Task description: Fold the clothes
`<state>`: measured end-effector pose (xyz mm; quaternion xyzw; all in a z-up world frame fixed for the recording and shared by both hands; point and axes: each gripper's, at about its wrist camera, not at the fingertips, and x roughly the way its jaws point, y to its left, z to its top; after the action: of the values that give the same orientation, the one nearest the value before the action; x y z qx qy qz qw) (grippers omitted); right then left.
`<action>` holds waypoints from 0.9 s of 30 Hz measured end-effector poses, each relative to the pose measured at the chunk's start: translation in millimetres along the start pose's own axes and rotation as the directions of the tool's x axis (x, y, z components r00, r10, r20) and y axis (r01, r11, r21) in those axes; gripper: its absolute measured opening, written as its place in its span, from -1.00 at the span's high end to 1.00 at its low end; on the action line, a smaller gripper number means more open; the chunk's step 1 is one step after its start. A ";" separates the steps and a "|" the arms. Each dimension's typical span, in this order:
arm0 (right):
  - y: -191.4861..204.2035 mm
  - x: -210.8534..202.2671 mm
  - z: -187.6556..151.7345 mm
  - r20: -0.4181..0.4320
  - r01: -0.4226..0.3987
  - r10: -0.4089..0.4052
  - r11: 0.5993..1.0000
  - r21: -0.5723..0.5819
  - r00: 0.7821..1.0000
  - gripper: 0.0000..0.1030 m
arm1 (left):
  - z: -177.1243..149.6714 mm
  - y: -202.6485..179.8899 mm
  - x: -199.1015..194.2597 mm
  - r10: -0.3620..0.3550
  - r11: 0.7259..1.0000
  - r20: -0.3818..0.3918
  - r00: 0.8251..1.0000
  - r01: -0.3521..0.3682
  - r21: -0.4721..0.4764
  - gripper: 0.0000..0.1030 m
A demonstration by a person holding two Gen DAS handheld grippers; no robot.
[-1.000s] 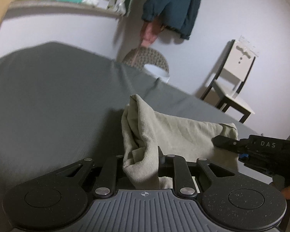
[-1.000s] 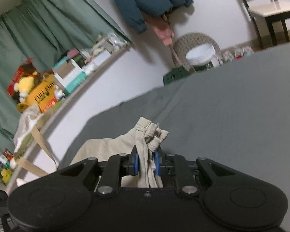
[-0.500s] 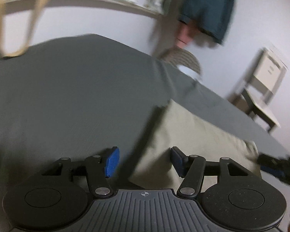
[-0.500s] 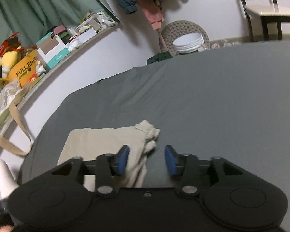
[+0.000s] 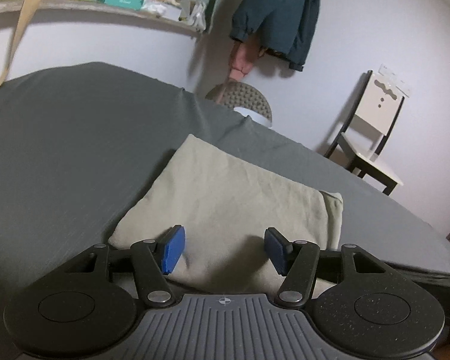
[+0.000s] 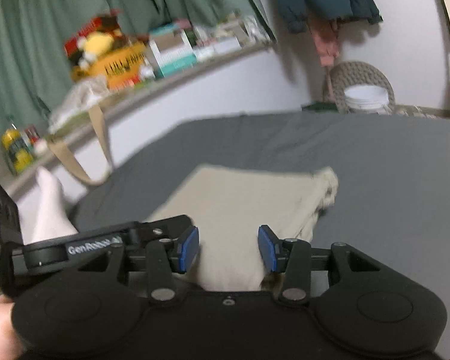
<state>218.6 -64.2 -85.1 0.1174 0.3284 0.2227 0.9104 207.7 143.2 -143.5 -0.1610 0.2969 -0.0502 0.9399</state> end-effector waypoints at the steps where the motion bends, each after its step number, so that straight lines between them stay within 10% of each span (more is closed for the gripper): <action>1: -0.5 3.7 -3.1 -0.014 0.011 -0.011 1.000 0.003 1.000 0.16 | -0.3 -0.7 0.2 0.000 1.000 -0.001 1.000 0.000 0.009 -0.16; 8: -11.7 -8.1 -13.5 -0.012 0.005 -0.004 0.998 0.068 1.000 0.12 | 6.8 -3.8 -16.8 0.019 1.000 -0.027 0.999 -0.020 -0.015 -0.16; 12: -9.2 -43.4 -24.3 -0.001 0.006 -0.006 1.000 0.028 1.000 -0.13 | -2.1 -16.4 -34.9 -0.012 1.000 -0.047 0.999 0.012 -0.013 -0.61; 23: -32.7 -186.7 -109.7 -0.010 0.143 -0.143 0.986 0.084 0.990 -0.99 | -69.5 -97.8 -103.4 -0.176 0.982 -0.128 0.976 0.164 -0.097 -0.98; 27: -35.8 -222.7 -133.8 -0.015 0.225 -0.225 0.973 0.058 0.974 -1.00 | -96.3 -118.5 -119.5 -0.064 0.995 -0.148 0.987 0.052 -0.088 -0.98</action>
<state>-9.2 -193.9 -77.6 0.1056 0.3500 0.1088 0.9244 54.7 27.9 -113.7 -0.2047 0.3641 -0.0771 0.9053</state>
